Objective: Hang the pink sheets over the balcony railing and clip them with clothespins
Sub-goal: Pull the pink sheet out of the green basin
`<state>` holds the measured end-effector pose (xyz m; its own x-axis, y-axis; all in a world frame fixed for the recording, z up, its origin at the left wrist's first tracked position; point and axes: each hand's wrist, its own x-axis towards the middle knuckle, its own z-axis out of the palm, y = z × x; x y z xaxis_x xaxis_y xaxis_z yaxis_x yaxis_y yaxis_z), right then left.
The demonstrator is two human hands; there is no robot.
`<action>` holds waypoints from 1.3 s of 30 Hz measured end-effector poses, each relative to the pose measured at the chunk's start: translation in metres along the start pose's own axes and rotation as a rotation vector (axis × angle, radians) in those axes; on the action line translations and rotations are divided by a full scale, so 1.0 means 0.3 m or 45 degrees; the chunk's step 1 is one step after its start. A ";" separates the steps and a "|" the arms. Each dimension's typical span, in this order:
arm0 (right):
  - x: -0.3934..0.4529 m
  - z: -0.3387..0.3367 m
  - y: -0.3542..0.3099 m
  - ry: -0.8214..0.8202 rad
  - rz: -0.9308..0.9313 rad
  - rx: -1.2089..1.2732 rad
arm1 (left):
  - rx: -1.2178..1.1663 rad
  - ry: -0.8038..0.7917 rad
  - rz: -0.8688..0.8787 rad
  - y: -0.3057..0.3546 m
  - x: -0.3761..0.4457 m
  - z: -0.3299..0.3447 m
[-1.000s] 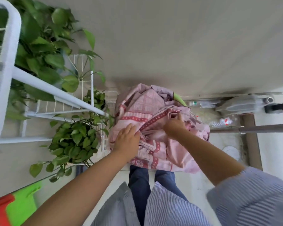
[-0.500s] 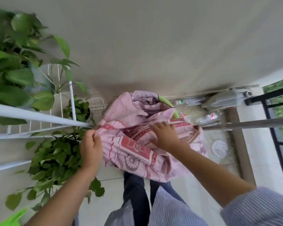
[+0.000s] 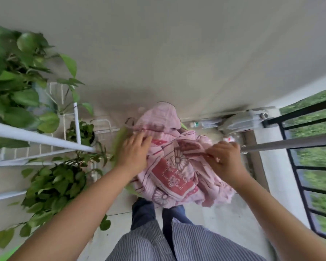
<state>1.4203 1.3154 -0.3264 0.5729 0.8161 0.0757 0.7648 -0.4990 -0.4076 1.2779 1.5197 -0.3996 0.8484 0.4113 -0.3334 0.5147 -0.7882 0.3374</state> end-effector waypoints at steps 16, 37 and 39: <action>-0.044 0.183 0.171 -0.493 1.245 -0.141 | -0.305 0.467 -1.010 -0.176 -0.094 -0.089; -0.003 0.378 -0.105 -0.777 -0.270 0.273 | -0.365 -0.229 -0.517 -0.142 -0.020 0.245; -0.031 0.308 -0.096 -0.827 -0.340 0.371 | -0.483 -0.317 -0.694 -0.141 0.029 0.262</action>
<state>1.3657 1.3491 -0.3996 0.0214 0.9509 -0.3087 0.6925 -0.2368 -0.6814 1.2539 1.5207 -0.4859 0.4274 0.5494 -0.7180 0.9040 -0.2670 0.3338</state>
